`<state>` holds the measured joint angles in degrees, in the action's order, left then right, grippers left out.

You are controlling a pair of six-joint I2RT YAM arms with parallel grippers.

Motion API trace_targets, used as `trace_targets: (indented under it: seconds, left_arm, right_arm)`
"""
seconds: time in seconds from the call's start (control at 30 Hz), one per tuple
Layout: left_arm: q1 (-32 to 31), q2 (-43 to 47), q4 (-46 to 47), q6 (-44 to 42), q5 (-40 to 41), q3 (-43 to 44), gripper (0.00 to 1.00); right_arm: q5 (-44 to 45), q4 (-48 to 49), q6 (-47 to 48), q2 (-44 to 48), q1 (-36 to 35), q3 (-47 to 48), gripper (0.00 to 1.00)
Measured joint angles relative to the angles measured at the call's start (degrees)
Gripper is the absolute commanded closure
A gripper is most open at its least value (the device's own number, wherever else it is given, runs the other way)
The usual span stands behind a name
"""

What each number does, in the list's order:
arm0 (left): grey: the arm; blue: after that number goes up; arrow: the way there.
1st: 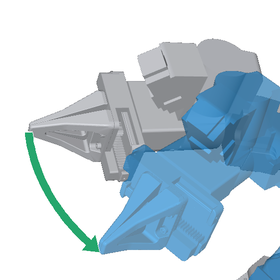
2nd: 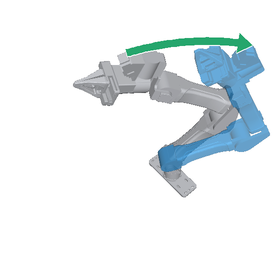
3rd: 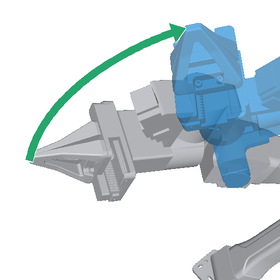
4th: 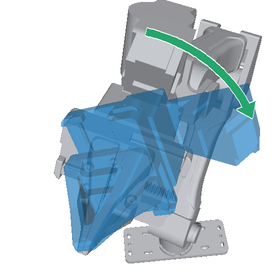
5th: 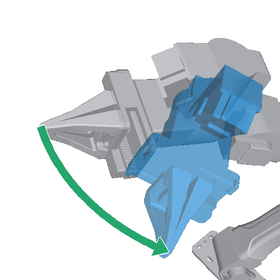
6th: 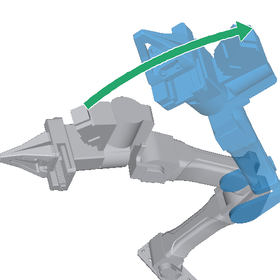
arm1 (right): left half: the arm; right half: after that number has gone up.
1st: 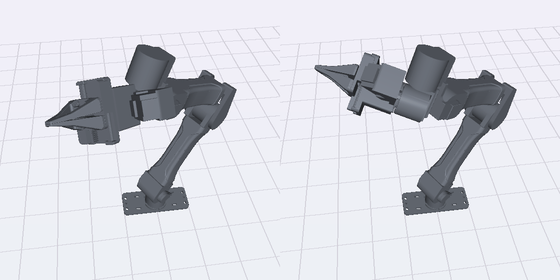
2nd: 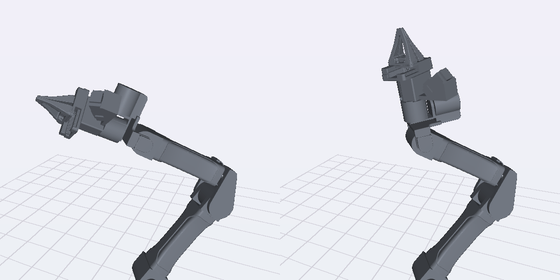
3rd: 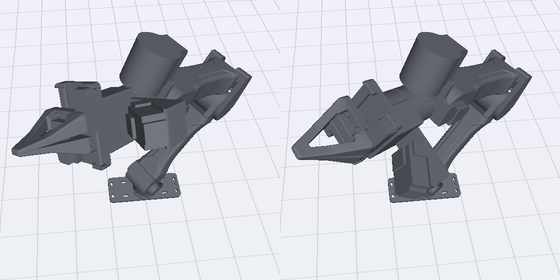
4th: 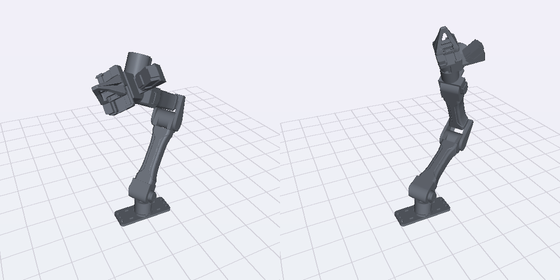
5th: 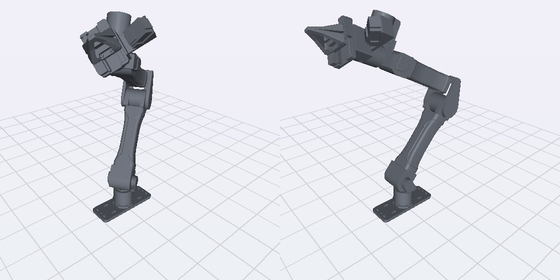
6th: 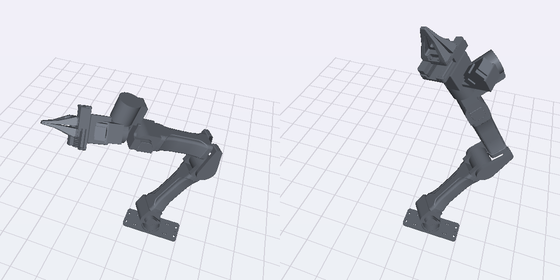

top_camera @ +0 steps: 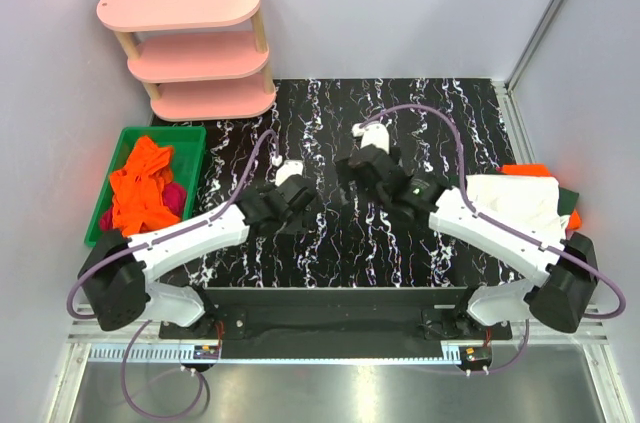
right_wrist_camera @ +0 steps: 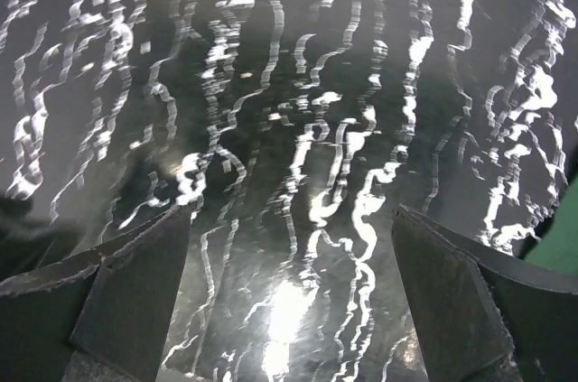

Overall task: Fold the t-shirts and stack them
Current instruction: Put the neatly folded tshirt into the corner of the board with the right arm

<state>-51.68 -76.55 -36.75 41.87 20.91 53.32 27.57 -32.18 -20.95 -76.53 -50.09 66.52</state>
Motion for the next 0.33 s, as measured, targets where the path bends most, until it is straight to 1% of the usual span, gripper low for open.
trace_targets:
  seconds: [0.07, 0.23, 0.33]
  left_arm:
    - [0.0, 1.0, -0.7, 0.0, 1.6, 0.0, 0.46]
    - [0.0, 2.8, -1.1, 0.1, 4.6, 0.0, 0.46]
    - [-0.1, 3.8, -1.1, 0.2, 5.7, 0.0, 0.46]
  right_arm:
    - [1.9, -0.1, 0.0, -0.4, -3.3, 0.5, 0.00]
    - [7.1, -1.0, -1.1, -1.0, -10.3, -0.4, 0.00]
    - [8.8, -2.0, -2.7, -2.3, -12.2, -1.2, 0.00]
